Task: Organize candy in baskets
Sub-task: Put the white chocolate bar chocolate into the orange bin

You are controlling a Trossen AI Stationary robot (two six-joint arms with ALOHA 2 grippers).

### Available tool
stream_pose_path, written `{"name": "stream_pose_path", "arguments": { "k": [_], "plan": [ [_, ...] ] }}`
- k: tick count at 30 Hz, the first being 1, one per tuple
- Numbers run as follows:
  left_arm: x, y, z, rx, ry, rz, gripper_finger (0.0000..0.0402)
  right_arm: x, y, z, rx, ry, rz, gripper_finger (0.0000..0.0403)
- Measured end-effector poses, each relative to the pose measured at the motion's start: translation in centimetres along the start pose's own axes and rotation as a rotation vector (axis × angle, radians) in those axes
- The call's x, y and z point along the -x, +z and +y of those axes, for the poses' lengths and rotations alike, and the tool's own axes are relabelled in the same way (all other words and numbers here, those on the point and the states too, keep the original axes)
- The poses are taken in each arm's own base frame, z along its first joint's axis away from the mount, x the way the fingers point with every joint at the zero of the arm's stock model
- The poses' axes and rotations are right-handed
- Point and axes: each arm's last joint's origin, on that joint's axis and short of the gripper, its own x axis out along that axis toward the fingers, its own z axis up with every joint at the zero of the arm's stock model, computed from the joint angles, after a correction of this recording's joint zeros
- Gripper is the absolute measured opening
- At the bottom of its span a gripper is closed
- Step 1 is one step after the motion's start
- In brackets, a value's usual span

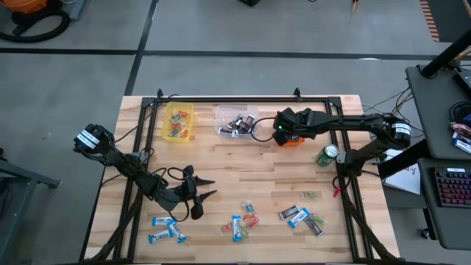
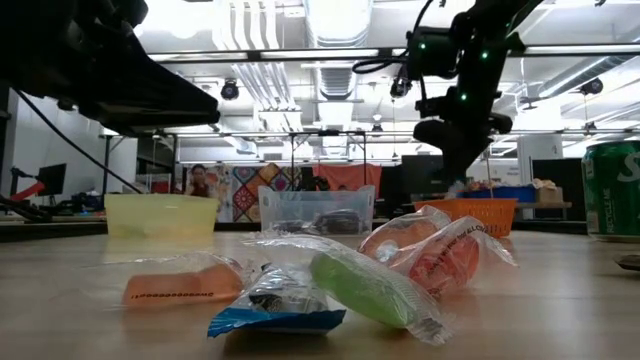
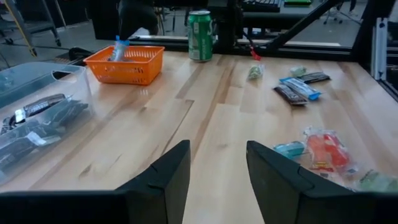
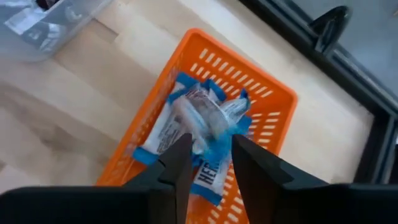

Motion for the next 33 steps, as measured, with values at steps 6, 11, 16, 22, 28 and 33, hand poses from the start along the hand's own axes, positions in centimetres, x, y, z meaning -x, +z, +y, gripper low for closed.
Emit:
{"name": "stream_pose_path", "arguments": {
  "k": [6, 11, 16, 22, 28, 33],
  "plan": [
    [0.2, 0.3, -0.2, 0.036, -0.079, 0.057, 0.0141, 0.7, 0.1, 0.0, -0.013, 0.098, 0.025, 0.0106],
    [0.4, 1.6, -0.9, 0.04, -0.139, 0.263, 0.0141, 1.4, 0.0, 0.4, -0.01, 0.157, 0.028, 0.0105],
    [0.9, 3.2, -1.9, 0.023, -0.191, 0.584, 0.0141, 2.1, -0.3, 1.4, 0.023, 0.186, 0.009, 0.0106],
    [2.1, 3.7, -3.8, -0.055, -0.362, 0.896, 0.0141, 2.7, -0.8, 2.4, 0.058, 0.214, -0.009, 0.0108],
    [4.3, 2.5, -4.5, -0.151, -0.365, 1.04, 0.0141, 3.1, -1.1, 2.9, 0.078, 0.23, -0.02, 0.0106],
    [5.7, 1.7, -5.3, -0.212, -0.398, 1.058, 0.0141, 3.3, -1.0, 3.3, 0.075, 0.253, -0.047, 0.0111]
  ]
}}
